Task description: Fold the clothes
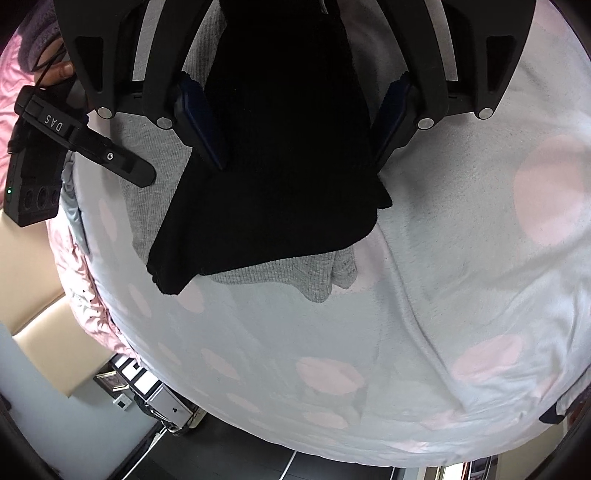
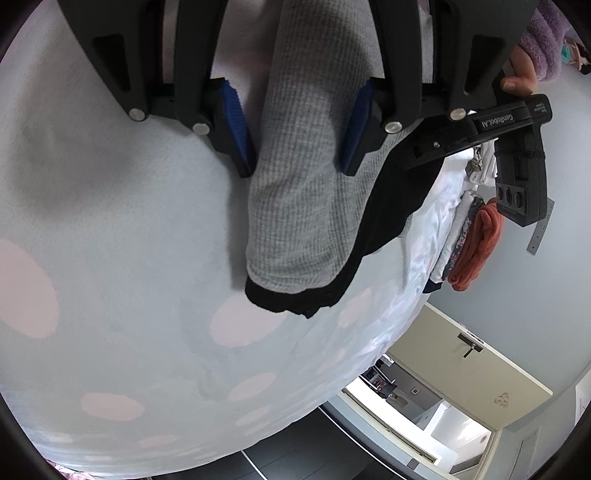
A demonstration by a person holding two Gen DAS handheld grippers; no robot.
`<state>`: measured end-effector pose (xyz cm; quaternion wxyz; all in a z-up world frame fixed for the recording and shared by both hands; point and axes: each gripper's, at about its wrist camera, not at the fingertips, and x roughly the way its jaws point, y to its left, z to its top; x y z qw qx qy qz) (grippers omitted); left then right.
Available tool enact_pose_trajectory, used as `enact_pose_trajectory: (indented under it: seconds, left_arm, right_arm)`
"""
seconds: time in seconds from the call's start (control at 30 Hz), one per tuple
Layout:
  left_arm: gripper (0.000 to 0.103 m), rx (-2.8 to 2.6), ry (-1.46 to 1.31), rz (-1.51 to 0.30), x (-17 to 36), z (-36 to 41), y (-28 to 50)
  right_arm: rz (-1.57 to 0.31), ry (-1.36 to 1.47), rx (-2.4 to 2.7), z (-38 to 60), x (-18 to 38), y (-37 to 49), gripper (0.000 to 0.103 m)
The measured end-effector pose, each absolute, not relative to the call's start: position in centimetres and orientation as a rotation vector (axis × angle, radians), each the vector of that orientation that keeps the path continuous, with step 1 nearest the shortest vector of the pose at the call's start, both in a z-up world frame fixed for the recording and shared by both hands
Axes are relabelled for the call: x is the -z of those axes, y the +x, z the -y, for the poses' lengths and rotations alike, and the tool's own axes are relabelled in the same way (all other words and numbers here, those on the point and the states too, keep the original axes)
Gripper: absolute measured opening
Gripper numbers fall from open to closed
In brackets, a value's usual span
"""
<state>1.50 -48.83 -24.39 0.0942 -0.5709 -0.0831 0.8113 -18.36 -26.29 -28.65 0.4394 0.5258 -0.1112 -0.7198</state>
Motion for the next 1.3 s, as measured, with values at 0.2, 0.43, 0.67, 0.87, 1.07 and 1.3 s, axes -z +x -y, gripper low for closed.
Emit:
enact_pose_trajectory:
  seconds: [0.2, 0.43, 0.67, 0.87, 1.07, 1.3]
  left_arm:
    - [0.062, -2.400, -1.656, 0.331, 23.7, 49.9, 1.5]
    - [0.043, -2.328, -1.660, 0.652, 24.4, 53.2, 1.2]
    - [0.033, -2.319, -1.662, 0.715, 24.8, 53.2, 0.6]
    - [0.023, -2.362, -1.633, 0.625, 24.1, 52.6, 1.1]
    - [0.022, -2.377, -1.658, 0.567, 24.1, 52.0, 0.9]
    - [0.028, -2.357, -1.663, 0.639, 24.6, 52.7, 0.9]
  right_arm:
    - [0.410, 1.359, 1.718, 25.2, 29.2, -19.4, 0.047]
    - [0.422, 1.358, 1.709, 25.0, 29.7, -20.0, 0.047]
    - [0.444, 1.352, 1.714, 24.5, 29.9, -20.1, 0.031]
    - [0.394, 1.316, 1.752, 24.6, 29.2, -19.5, 0.018]
    - [0.379, 1.320, 1.750, 24.6, 29.2, -19.4, 0.018]
    - [0.424, 1.343, 1.720, 24.6, 29.8, -19.5, 0.021]
